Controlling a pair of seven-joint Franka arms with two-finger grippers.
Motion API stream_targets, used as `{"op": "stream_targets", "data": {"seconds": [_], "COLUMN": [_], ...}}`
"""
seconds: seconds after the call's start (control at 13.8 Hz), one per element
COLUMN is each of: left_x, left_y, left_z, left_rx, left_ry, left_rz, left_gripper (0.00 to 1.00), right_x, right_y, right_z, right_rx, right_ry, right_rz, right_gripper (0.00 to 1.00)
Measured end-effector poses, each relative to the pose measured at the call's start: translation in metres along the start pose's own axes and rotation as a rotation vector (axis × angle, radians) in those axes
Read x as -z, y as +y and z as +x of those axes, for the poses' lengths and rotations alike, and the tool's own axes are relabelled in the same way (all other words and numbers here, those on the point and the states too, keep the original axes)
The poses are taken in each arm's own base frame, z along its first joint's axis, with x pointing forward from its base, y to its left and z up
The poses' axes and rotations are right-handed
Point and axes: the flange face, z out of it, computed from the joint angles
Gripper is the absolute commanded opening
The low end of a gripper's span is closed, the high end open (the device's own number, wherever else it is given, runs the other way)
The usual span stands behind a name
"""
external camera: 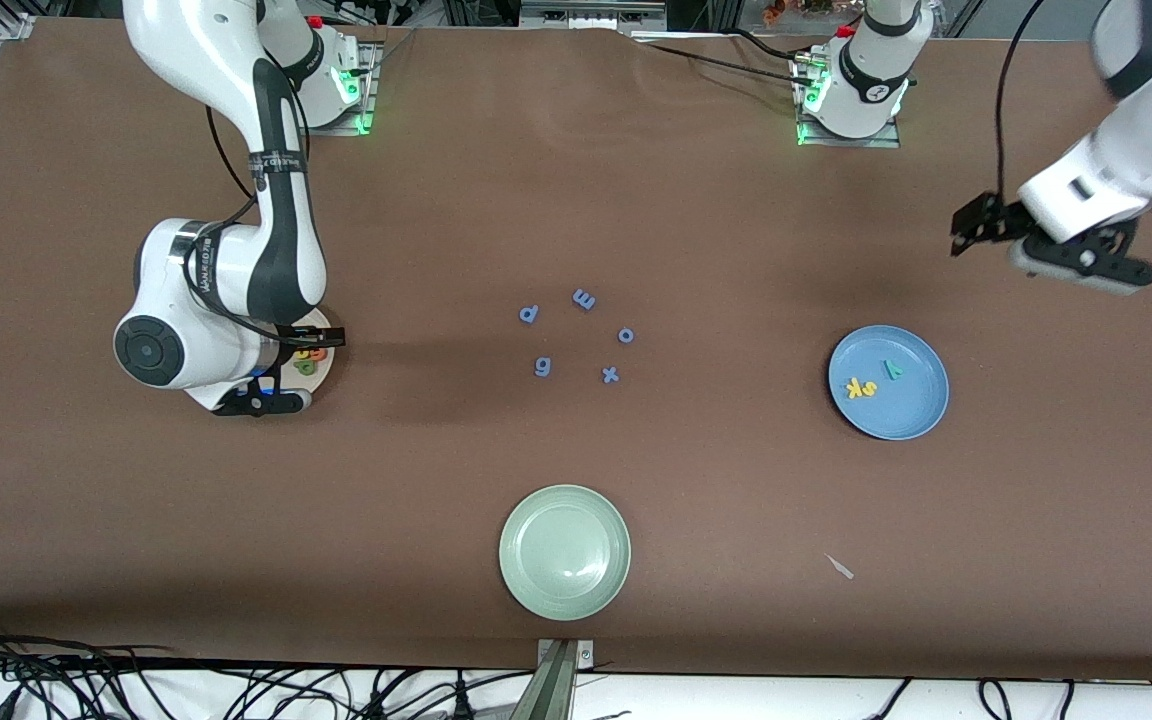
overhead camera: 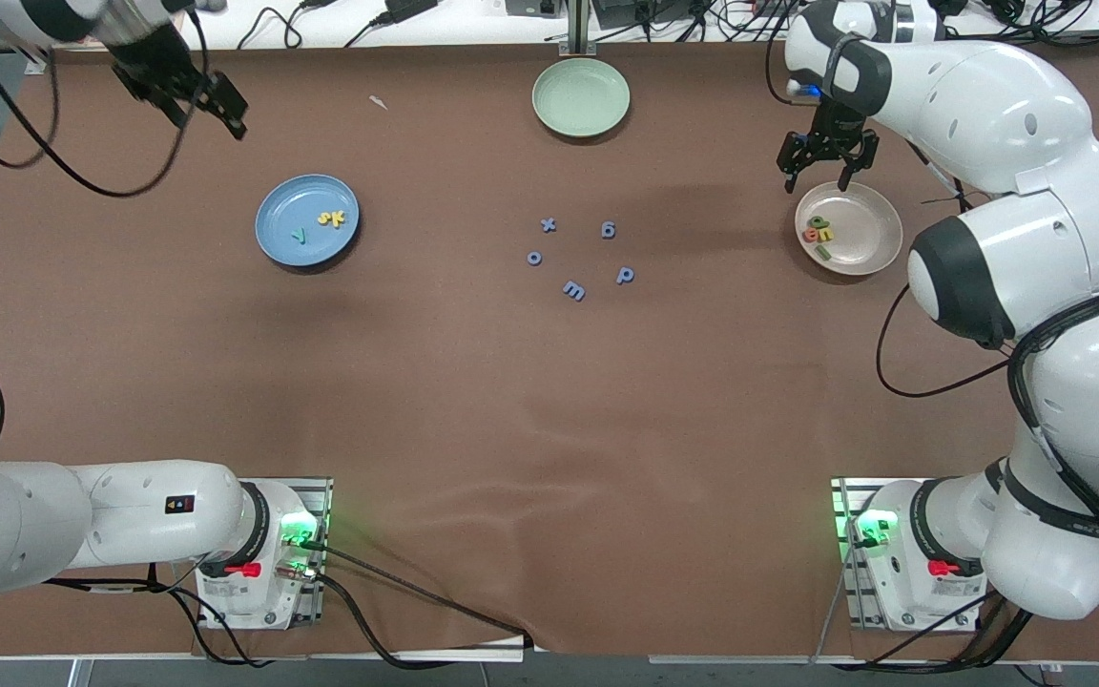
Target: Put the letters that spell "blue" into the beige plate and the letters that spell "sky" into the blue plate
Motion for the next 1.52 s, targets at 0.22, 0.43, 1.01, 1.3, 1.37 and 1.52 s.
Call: {"op": "stream_targets", "data": {"seconds": [0.22,0.43,1.01,1.3,1.37,1.52], "left_x": [0.060,0.094,0.083,0.084,0.084,0.084], "left_y": [0.003,-0.001,-0.010,-0.010,-0.010,-0.010], "left_z": [-0.012,-0.024,-0.006,-0.006,-0.006,-0.006], "left_rx": [-0.001,0.015,0.142,0.156,0.156,0.158], "left_ry": [-0.022,-0.030,-0.053,-0.052,-0.052,-0.052], "left_rz": [-0.006,-0.011,-0.019,-0.018,-0.018,-0.018], "left_gripper": [1.00,1.00,1.00,1.00,1.00,1.00], "right_x": [0.020,0.048,0.158,0.199,0.208,0.222], "right_y": [0.003,0.015,0.083,0.107,0.113,0.128], "right_z": [-0.004,-0.012,-0.079,-0.119,-0.127,-0.141], "right_rx": [-0.003,0.037,0.094,0.074,0.063,0.039], "right_ry": [-0.009,0.004,0.138,0.202,0.219,0.250], "right_rz": [0.005,-0.013,0.018,-0.002,0.001,0.007], "right_gripper": [1.00,1.00,1.00,1.00,1.00,1.00]}}
